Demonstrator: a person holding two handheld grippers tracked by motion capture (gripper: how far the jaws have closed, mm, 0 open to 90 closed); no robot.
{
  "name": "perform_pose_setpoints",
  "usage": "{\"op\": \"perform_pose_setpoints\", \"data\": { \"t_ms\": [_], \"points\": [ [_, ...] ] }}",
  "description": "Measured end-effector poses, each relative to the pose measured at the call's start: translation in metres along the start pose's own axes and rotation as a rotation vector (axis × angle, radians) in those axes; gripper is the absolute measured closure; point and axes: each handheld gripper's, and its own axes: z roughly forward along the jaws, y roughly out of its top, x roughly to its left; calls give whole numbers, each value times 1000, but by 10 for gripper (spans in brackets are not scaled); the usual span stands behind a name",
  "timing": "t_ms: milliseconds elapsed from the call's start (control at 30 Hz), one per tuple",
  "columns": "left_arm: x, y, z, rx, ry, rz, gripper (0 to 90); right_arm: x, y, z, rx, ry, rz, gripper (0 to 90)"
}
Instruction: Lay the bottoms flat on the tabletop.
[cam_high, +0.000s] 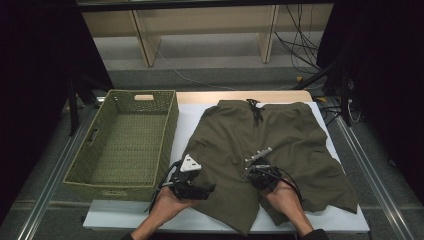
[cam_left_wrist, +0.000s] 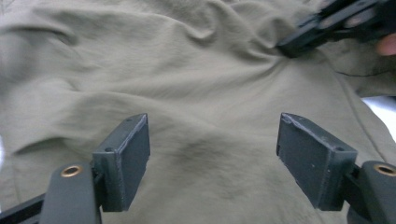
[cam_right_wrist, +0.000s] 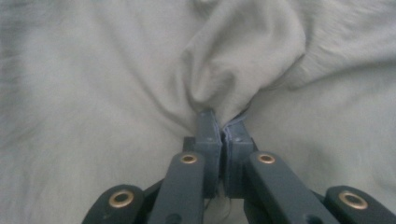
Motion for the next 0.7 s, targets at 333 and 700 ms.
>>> {"op": "perform_pose_setpoints", "data": {
  "t_ms": [333, 700],
  "points": [
    [1, -5, 19, 129, 48, -2, 258, -16, -12, -5, -20, 38, 31, 687],
    [5, -12, 28, 200, 67, 48, 849, -59, -23, -38, -203, -59, 166, 513]
  ]
}}
